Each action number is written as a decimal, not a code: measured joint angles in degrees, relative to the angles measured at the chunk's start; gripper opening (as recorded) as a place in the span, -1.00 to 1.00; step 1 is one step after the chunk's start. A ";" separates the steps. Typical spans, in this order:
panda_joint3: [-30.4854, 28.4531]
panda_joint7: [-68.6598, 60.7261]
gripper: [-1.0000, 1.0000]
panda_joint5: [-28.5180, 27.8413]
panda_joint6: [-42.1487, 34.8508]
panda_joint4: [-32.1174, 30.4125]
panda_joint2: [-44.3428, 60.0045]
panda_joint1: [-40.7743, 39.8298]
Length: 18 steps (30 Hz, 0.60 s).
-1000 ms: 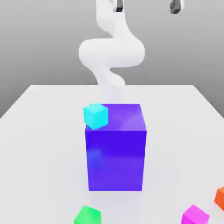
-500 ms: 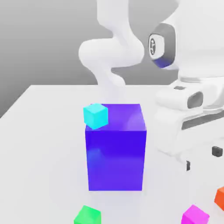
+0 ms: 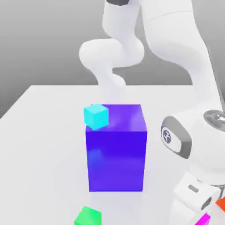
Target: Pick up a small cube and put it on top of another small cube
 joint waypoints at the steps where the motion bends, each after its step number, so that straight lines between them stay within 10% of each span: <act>1: -0.18 0.09 -1.00 -0.13 0.76 0.21 0.99 0.16; 18: -1.26 -22.87 -1.00 0.54 -8.46 -4.94 -12.41 -12.14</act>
